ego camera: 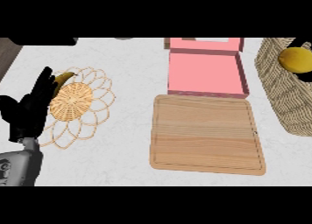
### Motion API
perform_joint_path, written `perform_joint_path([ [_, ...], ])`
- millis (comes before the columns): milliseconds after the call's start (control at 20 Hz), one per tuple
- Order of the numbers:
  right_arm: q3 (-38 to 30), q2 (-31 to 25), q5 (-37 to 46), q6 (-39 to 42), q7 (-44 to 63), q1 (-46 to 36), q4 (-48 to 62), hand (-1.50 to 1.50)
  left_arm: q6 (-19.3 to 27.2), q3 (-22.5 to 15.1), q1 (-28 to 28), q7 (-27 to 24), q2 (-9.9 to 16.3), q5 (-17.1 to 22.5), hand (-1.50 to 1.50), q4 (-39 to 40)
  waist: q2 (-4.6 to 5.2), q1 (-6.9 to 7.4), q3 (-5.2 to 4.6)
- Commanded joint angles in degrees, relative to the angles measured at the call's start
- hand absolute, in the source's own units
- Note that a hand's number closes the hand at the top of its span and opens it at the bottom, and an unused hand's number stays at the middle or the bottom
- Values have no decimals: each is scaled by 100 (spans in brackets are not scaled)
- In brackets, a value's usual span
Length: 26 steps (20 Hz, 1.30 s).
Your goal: Pick the lemon from the cutting board and place it in the basket
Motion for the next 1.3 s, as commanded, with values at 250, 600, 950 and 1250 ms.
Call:
perform_joint_path([
  [250,315,-109,941,182,-113,-368,1328,150,-12,50,-256,211,4,66,0,55,23,15,2],
  [600,174,321,1266,-206,-194,-765,2085,150,-134,63,9,156,34,130,0,-180,9,28,3],
  [950,57,413,1541,-748,-487,-997,2861,150,120,-136,-87,-61,-247,-123,0,82,35,50,5],
  [1250,80,430,1815,-1007,-374,-1200,3273,150,-164,36,114,1,31,68,0,-227,36,107,7],
])
